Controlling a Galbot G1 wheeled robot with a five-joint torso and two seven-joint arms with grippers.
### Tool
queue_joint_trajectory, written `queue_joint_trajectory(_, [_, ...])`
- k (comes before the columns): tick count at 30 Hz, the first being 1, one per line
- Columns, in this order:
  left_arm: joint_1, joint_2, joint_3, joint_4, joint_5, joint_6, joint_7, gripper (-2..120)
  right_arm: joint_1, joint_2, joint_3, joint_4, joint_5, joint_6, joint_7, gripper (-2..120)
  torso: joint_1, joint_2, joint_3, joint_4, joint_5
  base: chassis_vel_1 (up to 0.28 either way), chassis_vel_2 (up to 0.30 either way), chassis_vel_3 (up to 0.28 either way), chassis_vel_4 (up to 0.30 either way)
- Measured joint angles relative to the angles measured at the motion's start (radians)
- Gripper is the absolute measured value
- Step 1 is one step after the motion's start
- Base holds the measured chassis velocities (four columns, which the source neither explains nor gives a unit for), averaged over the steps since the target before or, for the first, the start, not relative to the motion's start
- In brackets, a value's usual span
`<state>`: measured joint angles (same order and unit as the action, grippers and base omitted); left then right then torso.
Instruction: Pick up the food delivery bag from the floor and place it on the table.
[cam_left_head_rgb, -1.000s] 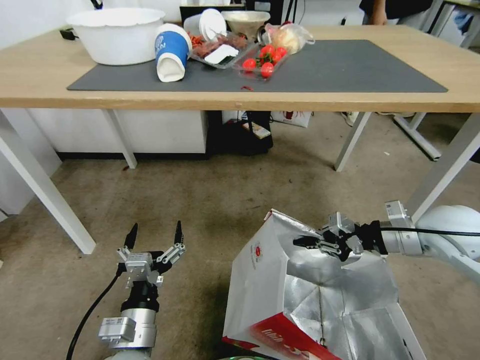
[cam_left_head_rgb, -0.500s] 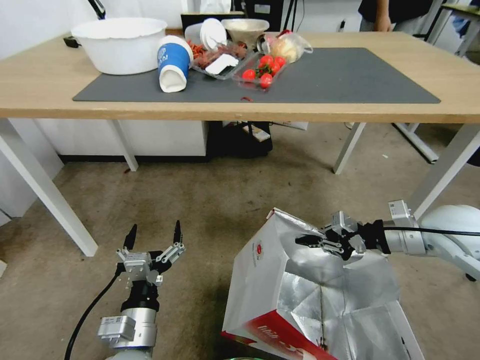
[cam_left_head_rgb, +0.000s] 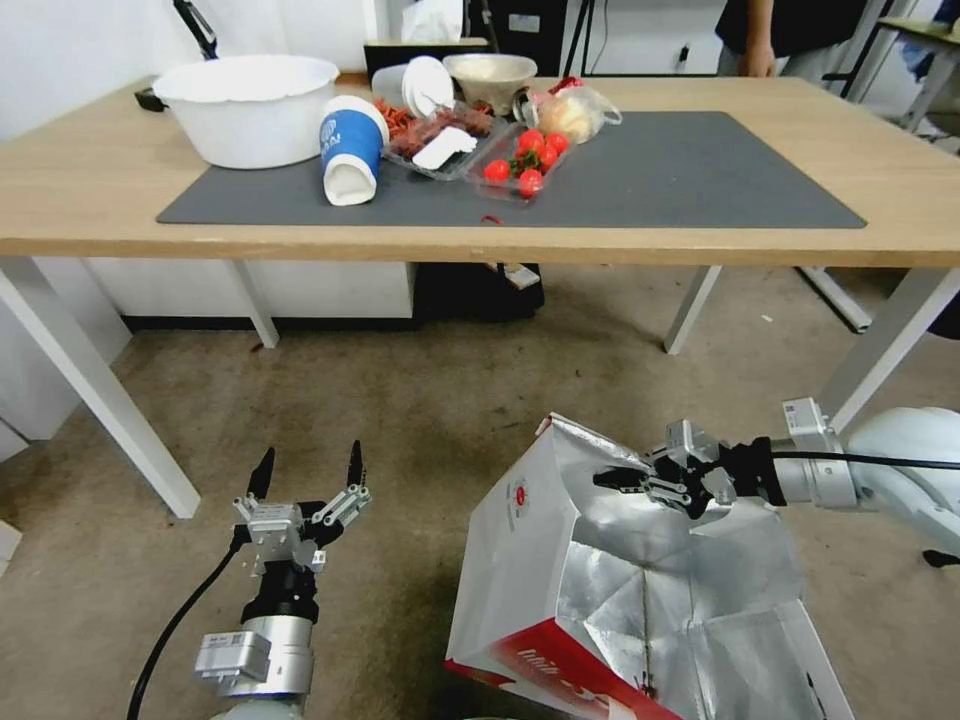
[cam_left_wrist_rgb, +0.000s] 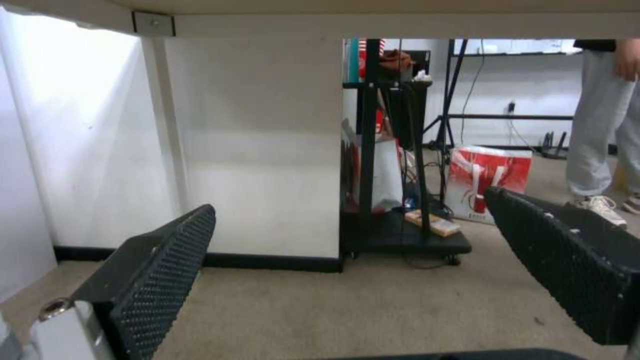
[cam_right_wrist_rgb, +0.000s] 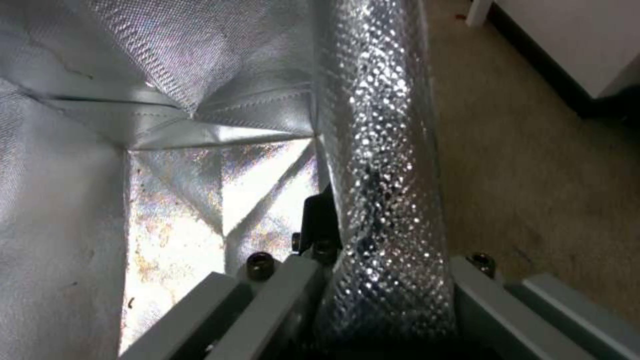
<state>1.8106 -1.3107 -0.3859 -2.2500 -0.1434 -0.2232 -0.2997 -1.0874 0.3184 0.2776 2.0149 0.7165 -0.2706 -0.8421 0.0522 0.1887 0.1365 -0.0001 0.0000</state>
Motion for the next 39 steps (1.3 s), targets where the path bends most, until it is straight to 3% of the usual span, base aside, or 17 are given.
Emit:
queue_joint_trajectory(24, [-0.005,0.002,0.002,0.003,-0.008,0.006,0.0,100,-0.003,0.0,0.0,-0.001,0.001,0.002,-0.005,0,0.02,0.08,0.06,0.0,0.0,0.0,0.0,0.0,0.0])
queue_joint_trajectory(32, [-0.005,0.0,0.004,0.003,-0.009,0.007,0.001,100,-0.006,-0.004,0.005,0.002,0.002,0.002,-0.01,0,0.034,0.129,0.096,0.0,0.0,0.0,0.0,0.0,0.0])
queue_joint_trajectory(39, [-0.004,0.0,0.004,0.003,-0.009,0.007,0.001,100,-0.007,-0.006,0.009,0.004,0.002,0.002,-0.011,0,0.043,0.154,0.111,0.0,0.0,0.0,0.0,0.0,0.0])
